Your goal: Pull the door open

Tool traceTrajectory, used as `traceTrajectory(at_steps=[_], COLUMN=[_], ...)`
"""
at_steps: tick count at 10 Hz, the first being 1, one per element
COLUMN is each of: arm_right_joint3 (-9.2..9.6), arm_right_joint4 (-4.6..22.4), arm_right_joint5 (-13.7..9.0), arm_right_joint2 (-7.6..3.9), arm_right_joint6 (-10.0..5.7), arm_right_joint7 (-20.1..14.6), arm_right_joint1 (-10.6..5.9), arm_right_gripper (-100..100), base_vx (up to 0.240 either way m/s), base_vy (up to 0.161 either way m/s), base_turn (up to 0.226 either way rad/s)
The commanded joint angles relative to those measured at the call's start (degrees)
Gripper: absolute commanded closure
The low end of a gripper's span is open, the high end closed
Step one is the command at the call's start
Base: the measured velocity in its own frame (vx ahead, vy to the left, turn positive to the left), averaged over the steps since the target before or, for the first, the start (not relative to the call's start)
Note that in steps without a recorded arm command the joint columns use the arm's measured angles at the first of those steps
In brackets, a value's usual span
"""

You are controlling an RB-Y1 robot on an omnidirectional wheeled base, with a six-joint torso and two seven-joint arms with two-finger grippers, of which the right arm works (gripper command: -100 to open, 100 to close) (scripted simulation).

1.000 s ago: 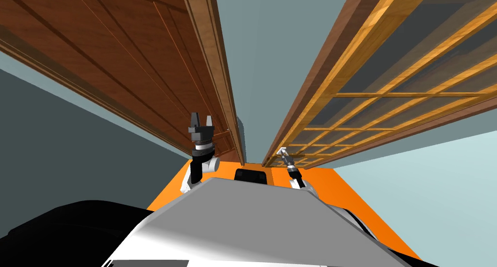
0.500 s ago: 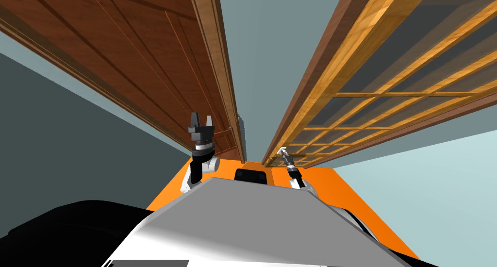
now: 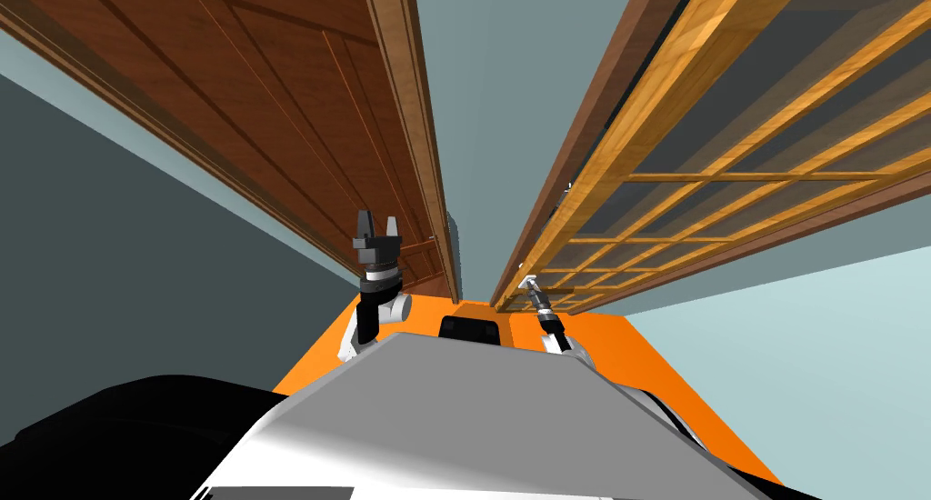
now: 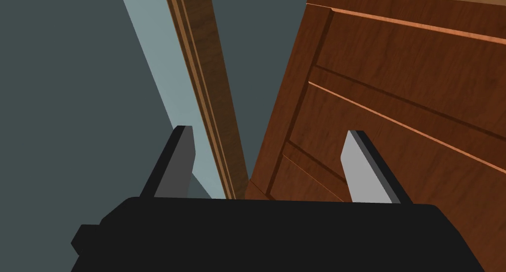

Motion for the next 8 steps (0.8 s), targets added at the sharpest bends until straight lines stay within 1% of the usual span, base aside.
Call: traceTrajectory(at_steps=[1, 2, 3, 4, 5, 6, 7, 8], arm_right_joint3=[0.22, 0.42, 0.42, 0.61, 0.8, 0.8, 1.02, 1.02], arm_right_joint4=[-0.08, -0.18, -0.18, -0.27, -0.37, -0.37, -0.48, -0.48], arm_right_joint5=[-0.59, -1.08, -1.08, -1.56, -2.05, -2.05, -2.59, -2.59], arm_right_joint2=[0.07, 0.1, 0.1, 0.14, 0.17, 0.17, 0.21, 0.21], arm_right_joint6=[0.1, 0.22, 0.22, 0.34, 0.46, 0.46, 0.59, 0.59], arm_right_joint7=[-2.86, -4.34, -5.07, -7.14, -8.6, -9.37, -11.42, -11.64], arm_right_joint1=[0.05, 0.04, 0.04, 0.03, 0.02, 0.02, 0.01, 0.01], arm_right_gripper=[100, 100, 100, 100, 100, 100, 100, 100], base_vx=[-0.036, -0.054, -0.047, -0.044, -0.052, -0.039, -0.044, -0.036], base_vy=[-0.019, -0.031, -0.016, -0.017, -0.027, -0.022, -0.016, -0.011], base_turn=[0.04, 0.077, 0.004, 0.036, 0.069, 0.022, 0.038, 0.021])
